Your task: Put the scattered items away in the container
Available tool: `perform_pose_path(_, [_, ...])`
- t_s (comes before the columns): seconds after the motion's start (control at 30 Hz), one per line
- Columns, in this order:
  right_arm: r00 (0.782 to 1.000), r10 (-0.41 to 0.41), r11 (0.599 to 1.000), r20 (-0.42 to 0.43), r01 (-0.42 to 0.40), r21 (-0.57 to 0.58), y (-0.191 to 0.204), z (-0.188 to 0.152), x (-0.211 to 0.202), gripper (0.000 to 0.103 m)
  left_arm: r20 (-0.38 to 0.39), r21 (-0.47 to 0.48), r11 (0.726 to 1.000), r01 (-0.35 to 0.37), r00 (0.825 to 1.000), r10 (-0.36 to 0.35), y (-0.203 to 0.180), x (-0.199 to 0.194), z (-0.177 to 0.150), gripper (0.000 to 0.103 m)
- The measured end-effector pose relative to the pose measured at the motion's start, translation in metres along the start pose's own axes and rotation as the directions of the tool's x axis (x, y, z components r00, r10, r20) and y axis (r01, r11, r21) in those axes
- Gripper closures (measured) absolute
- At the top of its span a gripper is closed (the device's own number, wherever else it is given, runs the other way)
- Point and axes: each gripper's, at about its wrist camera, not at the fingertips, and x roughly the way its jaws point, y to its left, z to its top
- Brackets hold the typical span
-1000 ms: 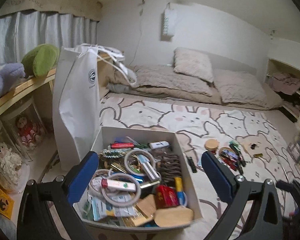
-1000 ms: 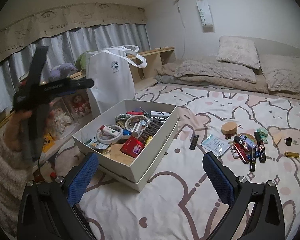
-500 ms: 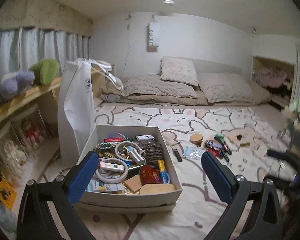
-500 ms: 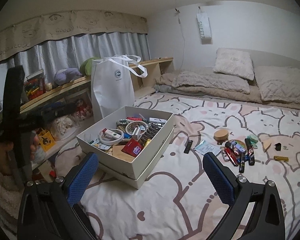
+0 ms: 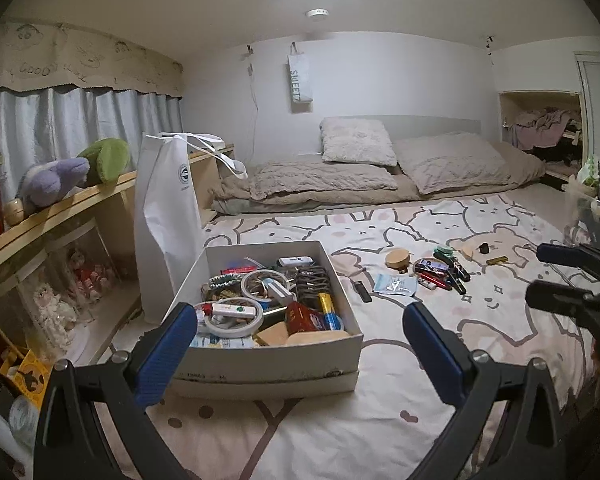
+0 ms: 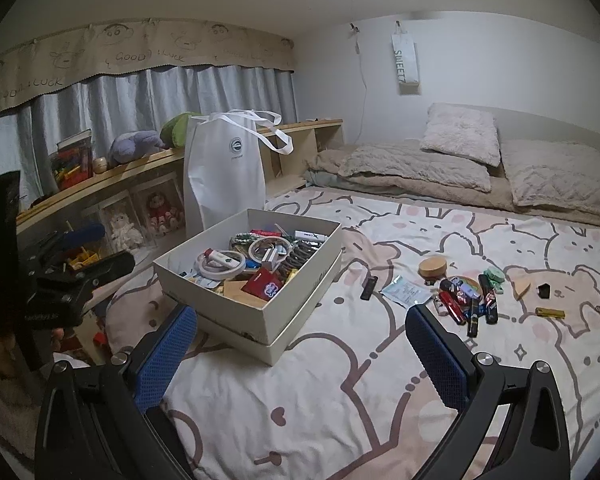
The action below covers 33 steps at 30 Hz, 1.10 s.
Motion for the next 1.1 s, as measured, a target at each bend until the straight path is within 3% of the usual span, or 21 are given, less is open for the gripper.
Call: perform_pose_path(1.1, [1.000, -0.004, 1.000, -0.005, 0.004, -0.009, 0.005, -0.014, -0.004, 0.000, 0.018, -0.021, 1.000, 0.011, 1.000, -0.010, -0.012, -0.006, -0.018, 0.000])
